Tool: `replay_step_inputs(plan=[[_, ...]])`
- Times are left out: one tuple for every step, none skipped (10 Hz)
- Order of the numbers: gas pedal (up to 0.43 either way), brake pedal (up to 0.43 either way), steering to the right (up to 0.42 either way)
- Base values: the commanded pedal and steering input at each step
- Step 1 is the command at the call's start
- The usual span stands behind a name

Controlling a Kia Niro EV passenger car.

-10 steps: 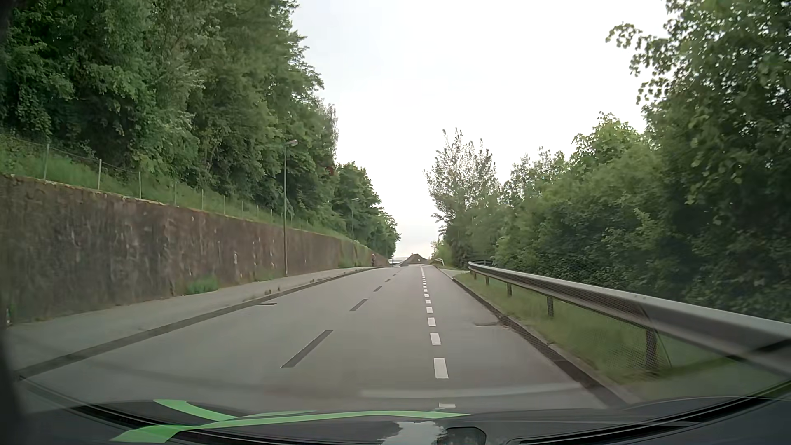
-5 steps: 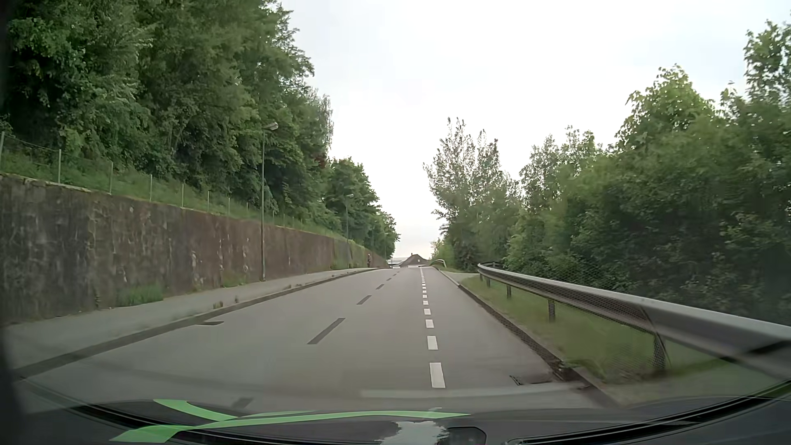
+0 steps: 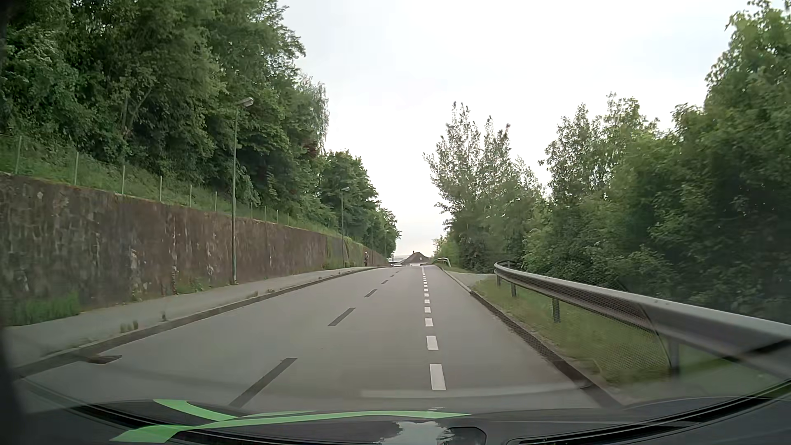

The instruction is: Follow the waypoints while adhering to traffic rules and regulations

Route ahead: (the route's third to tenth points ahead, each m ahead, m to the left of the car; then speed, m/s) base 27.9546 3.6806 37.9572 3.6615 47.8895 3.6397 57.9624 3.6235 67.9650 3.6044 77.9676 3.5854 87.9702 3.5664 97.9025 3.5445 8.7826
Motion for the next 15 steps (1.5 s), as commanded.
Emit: replay_step_inputs(plan=[[0.130, 0.000, -0.012], [0.138, 0.000, -0.009], [0.130, 0.000, -0.007], [0.110, 0.000, -0.008], [0.110, 0.000, -0.010], [0.118, 0.000, -0.006], [0.110, 0.000, -0.005], [0.110, 0.000, -0.005], [0.110, 0.000, -0.005], [0.110, 0.000, -0.004], [0.110, 0.000, -0.003], [0.110, 0.000, -0.003], [0.110, 0.000, -0.002], [0.118, 0.000, -0.002], [0.118, 0.000, -0.002]])
